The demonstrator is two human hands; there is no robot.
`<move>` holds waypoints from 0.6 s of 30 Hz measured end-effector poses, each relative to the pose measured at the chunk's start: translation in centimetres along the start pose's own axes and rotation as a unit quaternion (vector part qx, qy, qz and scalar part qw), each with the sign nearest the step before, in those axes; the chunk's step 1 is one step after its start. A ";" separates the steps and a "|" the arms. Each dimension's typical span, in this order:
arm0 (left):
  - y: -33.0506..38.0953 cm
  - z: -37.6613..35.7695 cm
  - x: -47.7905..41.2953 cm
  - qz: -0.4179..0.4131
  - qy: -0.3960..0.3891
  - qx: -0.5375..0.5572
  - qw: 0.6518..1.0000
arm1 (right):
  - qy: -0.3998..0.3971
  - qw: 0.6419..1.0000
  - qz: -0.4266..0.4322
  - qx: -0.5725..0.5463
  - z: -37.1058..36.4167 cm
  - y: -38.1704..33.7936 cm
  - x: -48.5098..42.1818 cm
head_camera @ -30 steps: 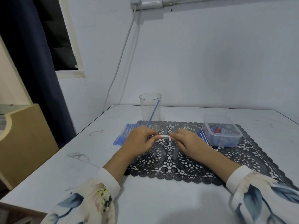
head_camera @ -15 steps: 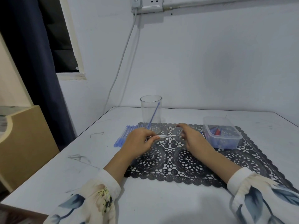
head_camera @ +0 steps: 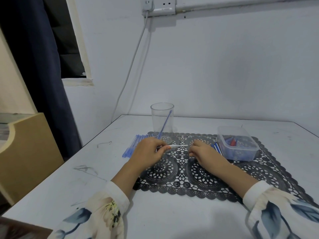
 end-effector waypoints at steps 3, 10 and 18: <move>-0.1 -0.1 0.0 0.002 -0.003 -0.004 1.000 | -0.037 0.999 -0.009 0.004 -0.6 0.2 -0.1; -0.1 -0.1 -0.1 0.004 -0.004 -0.011 1.000 | -0.054 0.998 -0.026 0.000 0.0 -0.2 0.3; 0.2 0.0 0.0 0.010 0.003 -0.028 1.000 | 0.093 0.994 -0.055 -0.008 3.1 -0.6 0.5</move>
Point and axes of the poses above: each hand's wrist, its own x-axis away from the middle knuckle, its own z-axis out of the back of the hand, y = z × x, the point moved 7 cm from there along -x, towards the middle knuckle
